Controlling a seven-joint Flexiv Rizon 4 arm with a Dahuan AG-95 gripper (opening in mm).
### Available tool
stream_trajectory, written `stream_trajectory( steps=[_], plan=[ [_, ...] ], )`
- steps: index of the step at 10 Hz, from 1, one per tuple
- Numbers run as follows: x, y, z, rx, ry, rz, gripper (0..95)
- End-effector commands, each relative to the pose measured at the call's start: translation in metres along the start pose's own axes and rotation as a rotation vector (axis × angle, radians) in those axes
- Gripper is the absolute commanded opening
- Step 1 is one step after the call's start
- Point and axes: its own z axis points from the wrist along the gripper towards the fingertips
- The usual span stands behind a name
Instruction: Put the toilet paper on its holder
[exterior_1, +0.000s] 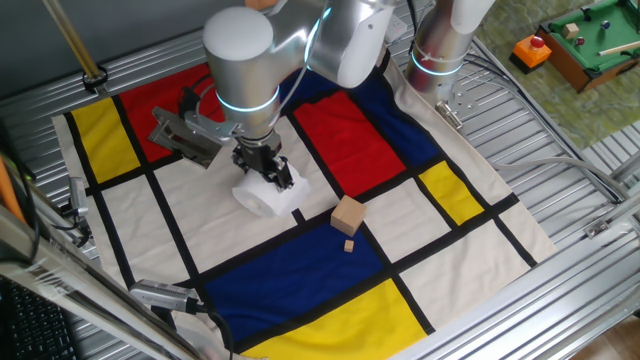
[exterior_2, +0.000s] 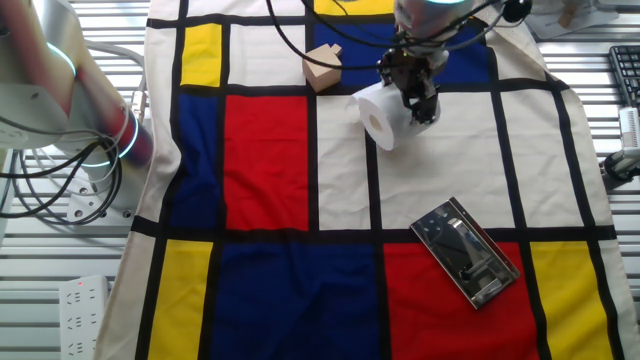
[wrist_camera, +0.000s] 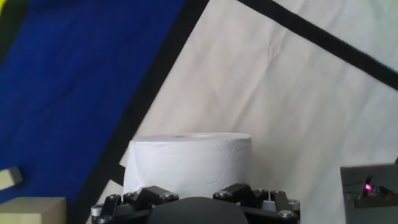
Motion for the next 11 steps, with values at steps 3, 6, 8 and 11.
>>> stream_trajectory(
  steps=[3, 6, 8, 11],
  plan=[
    [-0.009, 0.002, -0.007, -0.009, -0.031, -0.212, 0.0],
    [-0.017, 0.003, -0.011, 0.023, -0.001, -0.469, 0.0],
    [-0.018, 0.003, -0.012, 0.023, -0.005, -0.595, 0.0],
    [-0.019, 0.004, -0.012, 0.016, -0.011, -0.793, 0.0]
  ],
)
